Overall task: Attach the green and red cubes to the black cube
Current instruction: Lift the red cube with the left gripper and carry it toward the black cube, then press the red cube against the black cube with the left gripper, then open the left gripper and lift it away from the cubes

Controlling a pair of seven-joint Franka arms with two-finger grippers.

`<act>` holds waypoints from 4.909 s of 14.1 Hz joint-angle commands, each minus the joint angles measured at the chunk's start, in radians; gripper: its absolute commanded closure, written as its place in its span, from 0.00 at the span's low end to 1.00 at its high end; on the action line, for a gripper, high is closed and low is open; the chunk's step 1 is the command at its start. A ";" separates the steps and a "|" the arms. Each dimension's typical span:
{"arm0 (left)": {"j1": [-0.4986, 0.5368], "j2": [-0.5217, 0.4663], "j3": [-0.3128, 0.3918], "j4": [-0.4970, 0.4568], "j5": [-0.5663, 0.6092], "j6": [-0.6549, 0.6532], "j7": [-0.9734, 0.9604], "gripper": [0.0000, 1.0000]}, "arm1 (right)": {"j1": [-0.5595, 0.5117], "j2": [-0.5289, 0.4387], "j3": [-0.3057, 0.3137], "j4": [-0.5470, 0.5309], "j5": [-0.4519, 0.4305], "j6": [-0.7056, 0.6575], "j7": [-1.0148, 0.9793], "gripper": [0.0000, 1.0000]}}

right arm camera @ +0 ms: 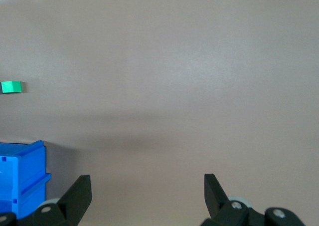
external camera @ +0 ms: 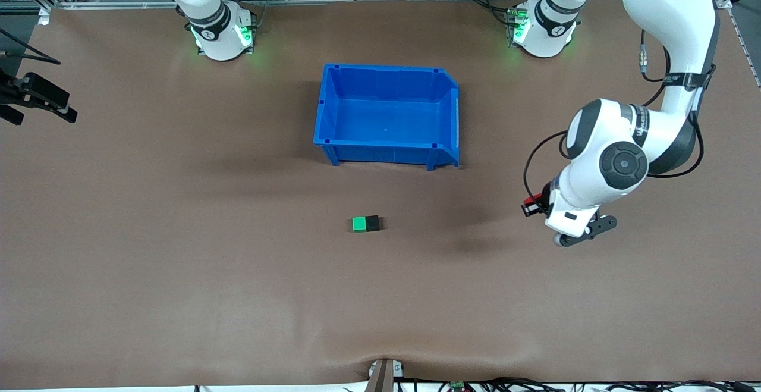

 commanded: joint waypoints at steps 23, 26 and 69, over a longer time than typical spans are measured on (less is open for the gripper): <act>-0.297 0.510 -0.057 0.494 -0.163 0.206 -1.406 1.00 | 0.005 0.014 -0.002 0.030 -0.039 -0.017 -0.005 0.00; -0.312 0.568 -0.055 0.496 -0.163 0.307 -1.474 1.00 | 0.004 0.014 -0.002 0.028 -0.039 -0.017 -0.004 0.00; 0.199 -0.191 -0.049 0.442 0.005 -0.505 0.103 0.00 | 0.000 0.016 -0.003 0.026 -0.053 -0.011 -0.010 0.00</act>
